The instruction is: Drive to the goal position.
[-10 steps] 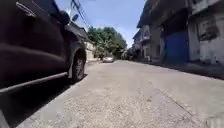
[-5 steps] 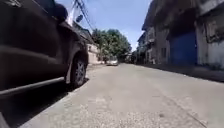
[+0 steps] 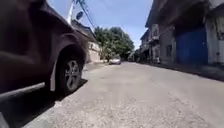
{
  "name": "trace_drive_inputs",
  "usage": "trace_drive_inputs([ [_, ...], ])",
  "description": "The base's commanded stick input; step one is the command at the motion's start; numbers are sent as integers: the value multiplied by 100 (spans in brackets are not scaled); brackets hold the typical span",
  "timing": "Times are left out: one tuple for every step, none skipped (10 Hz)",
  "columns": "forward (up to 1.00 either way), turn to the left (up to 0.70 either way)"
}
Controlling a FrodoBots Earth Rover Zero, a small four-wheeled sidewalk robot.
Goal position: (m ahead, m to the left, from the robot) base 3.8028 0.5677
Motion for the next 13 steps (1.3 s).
trace_drive_inputs([
  [100, 1],
  [100, 0],
  [96, -22],
  [95, -23],
  [96, -20],
  [97, -18],
  [97, -15],
  [98, -12],
  [98, -9],
  [99, -6],
  [99, -3],
  [100, 0],
  [100, 0],
])
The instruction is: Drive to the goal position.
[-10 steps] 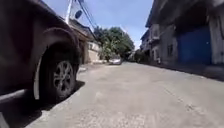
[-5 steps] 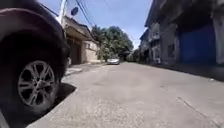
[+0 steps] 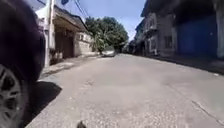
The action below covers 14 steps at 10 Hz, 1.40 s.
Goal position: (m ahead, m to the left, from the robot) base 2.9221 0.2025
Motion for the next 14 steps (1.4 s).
trace_drive_inputs([
  [100, 0],
  [100, 0],
  [100, 0],
  [100, 0],
  [100, 0],
  [100, 0],
  [100, 0],
  [100, 0],
  [100, 0],
  [100, 0],
  [100, 0],
  [100, 0],
  [100, 0],
  [100, 0],
])
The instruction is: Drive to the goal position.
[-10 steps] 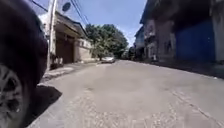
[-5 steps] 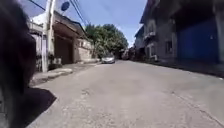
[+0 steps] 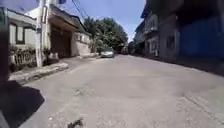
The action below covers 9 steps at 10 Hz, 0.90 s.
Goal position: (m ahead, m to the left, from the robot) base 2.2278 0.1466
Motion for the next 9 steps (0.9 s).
trace_drive_inputs([
  [100, 0],
  [100, 0],
  [100, 0],
  [100, 0],
  [100, 0],
  [100, 0],
  [100, 0],
  [100, 0],
  [100, 0],
])
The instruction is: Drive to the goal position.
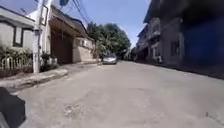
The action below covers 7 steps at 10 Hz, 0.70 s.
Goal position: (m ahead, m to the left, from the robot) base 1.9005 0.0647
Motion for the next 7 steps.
trace_drive_inputs([
  [100, 0],
  [100, 0],
  [0, 0],
  [0, 0],
  [0, 0],
  [0, 0],
  [0, 0],
])
